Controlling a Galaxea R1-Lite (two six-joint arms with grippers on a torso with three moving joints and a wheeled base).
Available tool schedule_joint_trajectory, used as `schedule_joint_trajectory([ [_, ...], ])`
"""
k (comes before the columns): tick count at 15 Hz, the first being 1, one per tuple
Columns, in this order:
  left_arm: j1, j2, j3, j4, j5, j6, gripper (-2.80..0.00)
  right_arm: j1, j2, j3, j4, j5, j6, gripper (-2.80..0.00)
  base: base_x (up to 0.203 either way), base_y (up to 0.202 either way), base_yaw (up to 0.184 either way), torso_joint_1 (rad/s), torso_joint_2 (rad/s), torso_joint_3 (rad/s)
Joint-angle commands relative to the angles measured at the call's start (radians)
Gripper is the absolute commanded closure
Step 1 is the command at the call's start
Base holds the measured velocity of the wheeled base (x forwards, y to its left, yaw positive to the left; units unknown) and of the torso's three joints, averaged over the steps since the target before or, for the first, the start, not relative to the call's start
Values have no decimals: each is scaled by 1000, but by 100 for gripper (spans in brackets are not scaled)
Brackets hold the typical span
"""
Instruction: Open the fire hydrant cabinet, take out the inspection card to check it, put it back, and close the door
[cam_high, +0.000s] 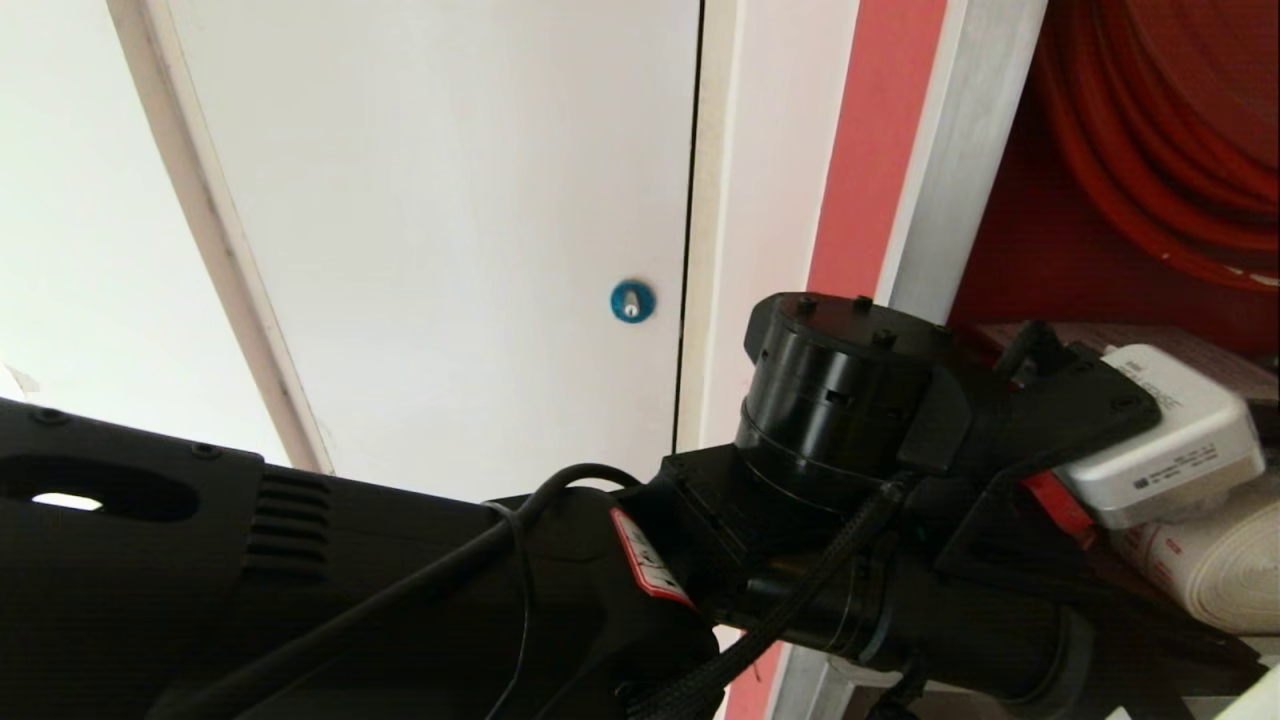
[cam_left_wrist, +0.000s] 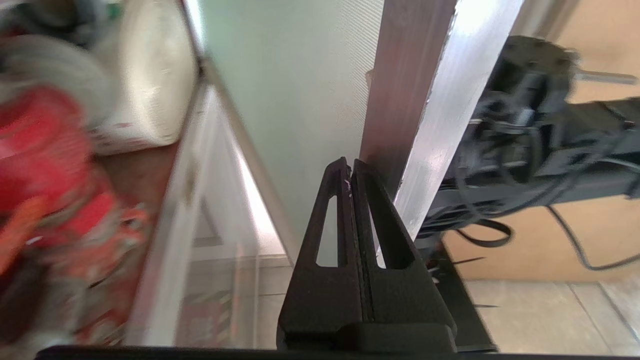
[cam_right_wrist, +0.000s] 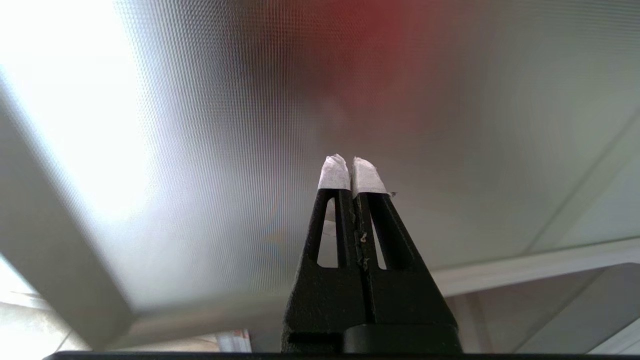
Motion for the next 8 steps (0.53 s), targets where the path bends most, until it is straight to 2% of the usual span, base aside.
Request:
schedule_joint_trajectory([
  [1,-16,-2,4,-3,-3,0,0,0,0,0,0,0,0,0,0,0,0,0,0,0],
  [8,-62,-13,27,-3,-3,0,0,0,0,0,0,1,-1,0,0,0,0,0,0,0],
])
